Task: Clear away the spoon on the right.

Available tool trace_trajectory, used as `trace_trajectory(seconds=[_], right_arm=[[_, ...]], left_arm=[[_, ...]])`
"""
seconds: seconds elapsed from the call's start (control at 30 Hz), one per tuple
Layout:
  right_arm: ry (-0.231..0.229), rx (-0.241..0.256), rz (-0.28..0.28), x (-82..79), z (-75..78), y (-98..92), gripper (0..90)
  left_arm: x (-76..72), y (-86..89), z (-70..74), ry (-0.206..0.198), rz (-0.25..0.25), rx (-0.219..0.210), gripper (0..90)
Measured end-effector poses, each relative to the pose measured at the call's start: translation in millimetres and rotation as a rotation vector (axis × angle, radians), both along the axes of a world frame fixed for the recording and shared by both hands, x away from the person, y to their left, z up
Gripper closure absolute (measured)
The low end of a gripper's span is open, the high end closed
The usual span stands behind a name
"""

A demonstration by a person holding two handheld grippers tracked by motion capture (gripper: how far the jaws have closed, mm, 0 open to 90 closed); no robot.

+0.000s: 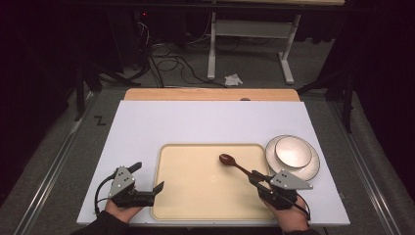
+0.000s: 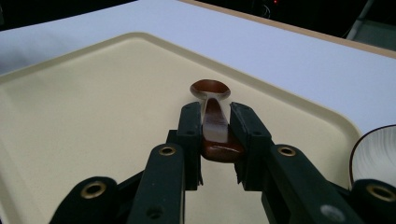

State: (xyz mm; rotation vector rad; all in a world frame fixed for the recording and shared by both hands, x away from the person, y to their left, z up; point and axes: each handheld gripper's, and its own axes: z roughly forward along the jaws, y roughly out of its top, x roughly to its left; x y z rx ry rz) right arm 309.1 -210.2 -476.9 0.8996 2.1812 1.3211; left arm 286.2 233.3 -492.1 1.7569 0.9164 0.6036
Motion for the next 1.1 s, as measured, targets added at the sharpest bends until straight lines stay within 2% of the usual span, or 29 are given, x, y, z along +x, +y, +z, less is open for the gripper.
trace_trajectory(seconds=[0.7, 0.83, 0.93, 1.0, 1.1], right_arm=[[0.048, -0.044, -0.009, -0.7, -14.1, -1.8, 75.9], [0.057, -0.033, -0.011, -1.3, -13.1, -1.8, 61.9], [0.048, -0.035, -0.018, -2.3, -11.5, -2.4, 59.4], [0.051, -0.034, -0.025, -1.2, -11.1, -4.3, 65.4], [0.097, -0.065, -0.061, 2.7, -14.1, -7.4, 86.5]], left_arm=[[-0.5, 0.2, 0.2, 0.001, -0.003, -0.001, 0.7], [-0.6, 0.2, 0.3, 0.0, -0.001, -0.005, 0.7], [-0.4, 0.5, 0.2, 0.001, 0.0, -0.004, 0.7], [-0.5, 0.4, 0.2, 0.001, -0.001, -0.003, 0.7], [-0.5, -0.1, 0.0, 0.001, -0.003, -0.001, 0.7]])
